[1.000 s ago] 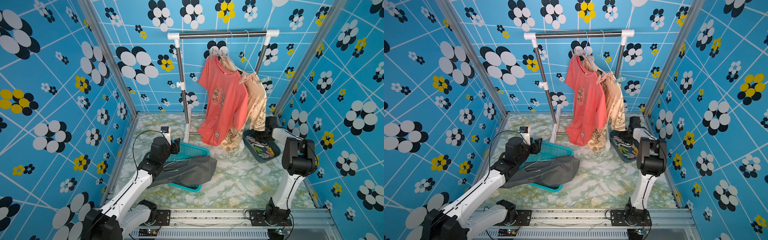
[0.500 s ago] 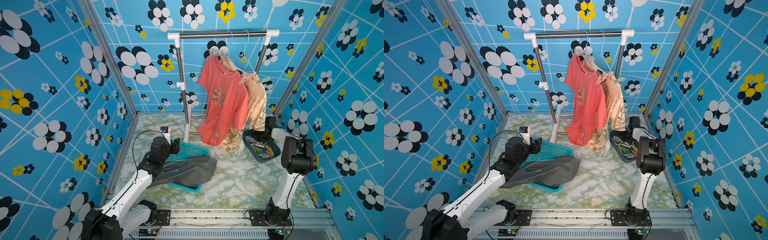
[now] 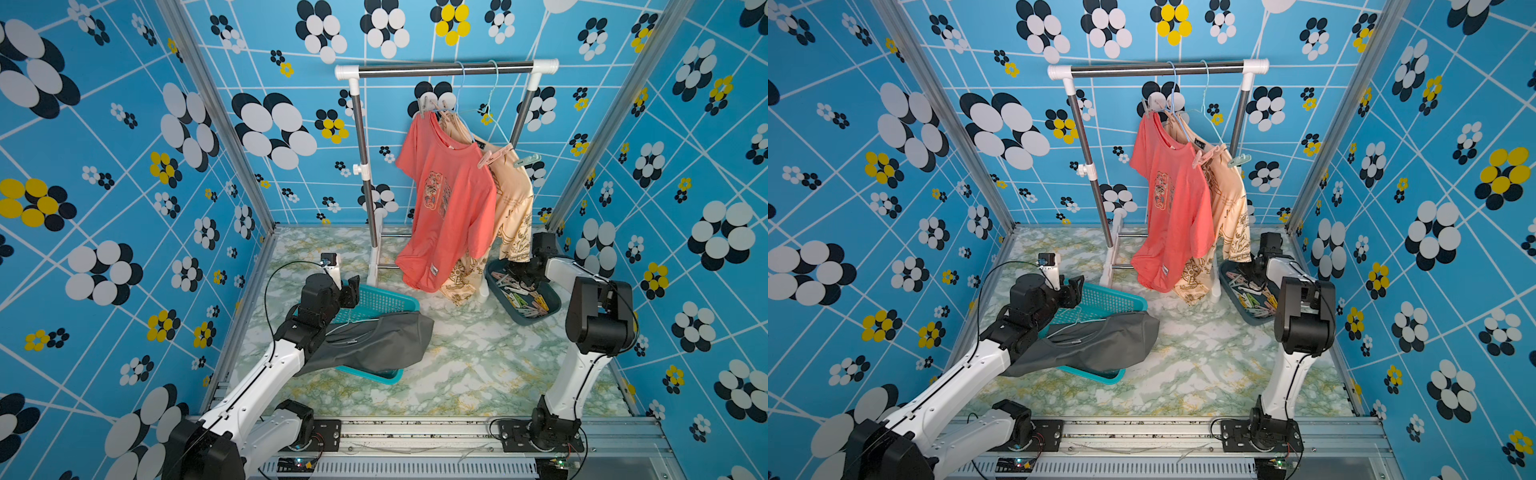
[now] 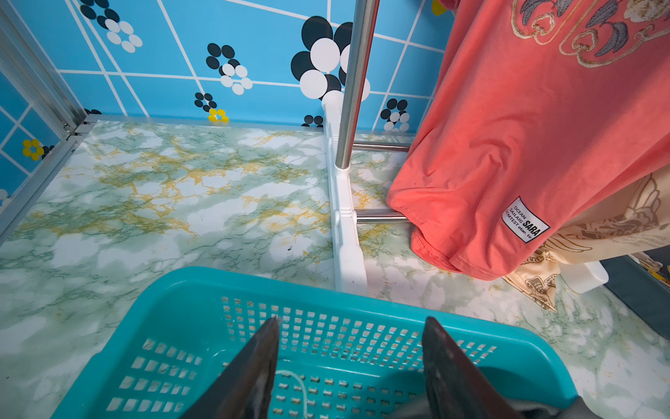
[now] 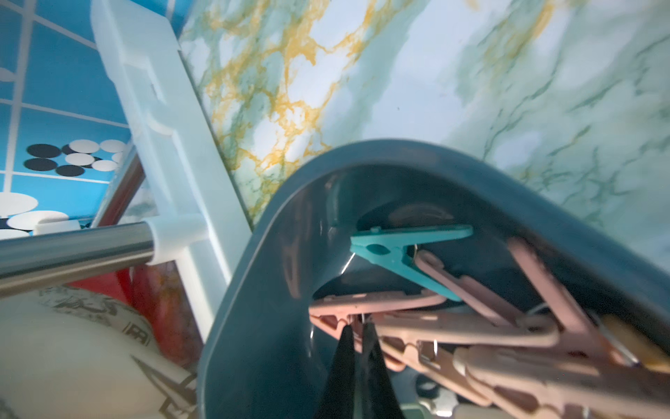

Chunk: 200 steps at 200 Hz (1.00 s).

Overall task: Use clothespins to secure the t-shirt on both sides of the hanger
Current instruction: Pick up the clothespin from the storage box.

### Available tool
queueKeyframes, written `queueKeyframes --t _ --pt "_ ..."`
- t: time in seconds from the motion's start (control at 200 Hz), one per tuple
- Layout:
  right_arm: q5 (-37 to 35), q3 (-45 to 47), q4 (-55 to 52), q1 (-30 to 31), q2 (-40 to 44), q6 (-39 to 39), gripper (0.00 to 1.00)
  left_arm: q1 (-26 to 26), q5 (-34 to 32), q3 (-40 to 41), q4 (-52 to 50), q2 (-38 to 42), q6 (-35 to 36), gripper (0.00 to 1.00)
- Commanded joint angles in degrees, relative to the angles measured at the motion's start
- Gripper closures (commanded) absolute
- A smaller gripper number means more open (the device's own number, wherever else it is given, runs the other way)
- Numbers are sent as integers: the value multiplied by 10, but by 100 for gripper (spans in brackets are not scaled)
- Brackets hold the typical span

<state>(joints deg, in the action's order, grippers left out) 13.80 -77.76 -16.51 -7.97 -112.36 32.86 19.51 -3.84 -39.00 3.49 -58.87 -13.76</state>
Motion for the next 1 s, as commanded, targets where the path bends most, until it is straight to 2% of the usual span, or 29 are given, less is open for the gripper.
queueKeyframes --t 0.0,0.355,0.515,0.655,0.755,0.845,0.994 --pt "-10 10 -34 -1 50 -29 100 -4 6 6 16 14 -3 36" --pt "-54 82 -126 -1 224 -116 100 -2 10 6 18 34 -10 35" --pt "-76 129 -202 16 312 -158 100 0 9 7 19 38 -10 35" --pt "-93 184 -271 75 363 -173 100 1 9 8 20 38 -11 35" --pt "-99 239 -275 135 378 -155 100 1 9 8 20 38 -11 35" --pt "-103 276 -263 191 371 -135 100 1 8 9 19 37 -9 35" --pt "-106 313 -230 220 334 -117 100 2 6 10 19 37 -8 35"
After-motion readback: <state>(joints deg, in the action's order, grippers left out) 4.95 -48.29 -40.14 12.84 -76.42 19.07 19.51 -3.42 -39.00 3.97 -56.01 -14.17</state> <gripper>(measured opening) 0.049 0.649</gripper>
